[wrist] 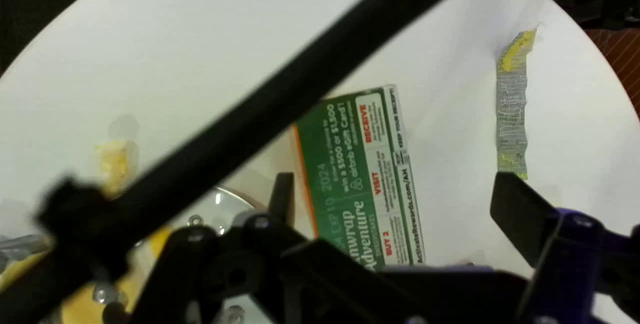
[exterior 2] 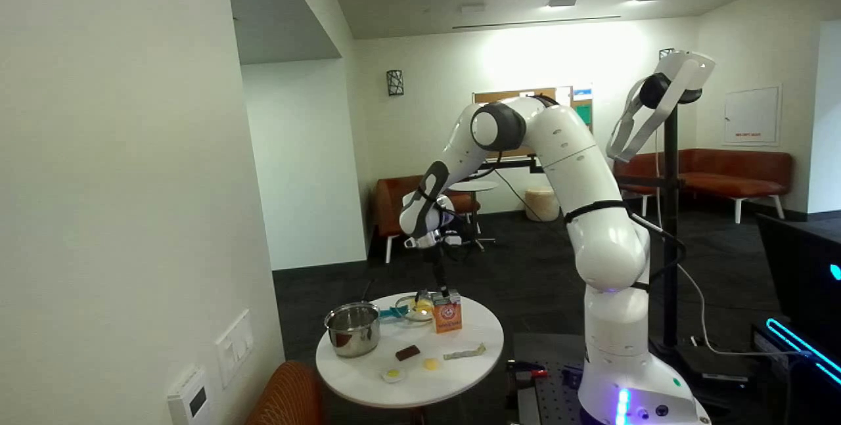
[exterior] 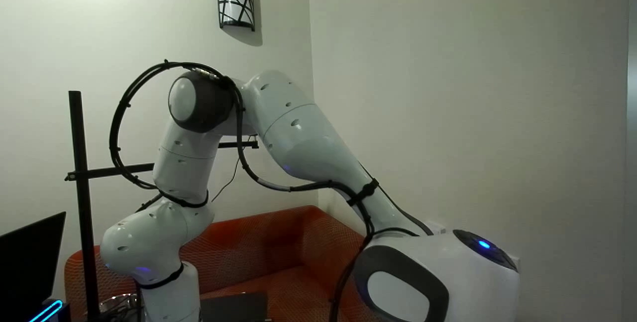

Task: Pour the contents in the box into the pot

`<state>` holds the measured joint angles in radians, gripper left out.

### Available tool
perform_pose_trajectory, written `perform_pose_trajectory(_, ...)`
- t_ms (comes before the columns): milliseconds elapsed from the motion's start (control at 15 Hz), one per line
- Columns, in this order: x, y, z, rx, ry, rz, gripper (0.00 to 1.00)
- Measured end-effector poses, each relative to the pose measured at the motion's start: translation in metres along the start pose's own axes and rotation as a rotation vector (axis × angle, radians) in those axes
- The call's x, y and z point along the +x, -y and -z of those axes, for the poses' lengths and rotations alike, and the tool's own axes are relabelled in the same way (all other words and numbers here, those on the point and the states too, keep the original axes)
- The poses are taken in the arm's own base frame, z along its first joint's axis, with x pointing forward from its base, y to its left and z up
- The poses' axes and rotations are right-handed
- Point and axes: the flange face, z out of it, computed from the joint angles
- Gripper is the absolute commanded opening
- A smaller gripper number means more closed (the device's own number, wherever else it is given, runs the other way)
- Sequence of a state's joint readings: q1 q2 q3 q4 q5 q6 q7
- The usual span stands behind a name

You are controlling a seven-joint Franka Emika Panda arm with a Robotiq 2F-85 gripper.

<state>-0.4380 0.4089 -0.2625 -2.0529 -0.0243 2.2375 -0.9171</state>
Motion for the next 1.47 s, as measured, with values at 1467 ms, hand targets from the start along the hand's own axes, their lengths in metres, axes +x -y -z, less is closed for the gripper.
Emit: perform_pose_trajectory(1467, -0.013, -0.009, -0.038, -0.013, -0.017, -0.03, 0.75)
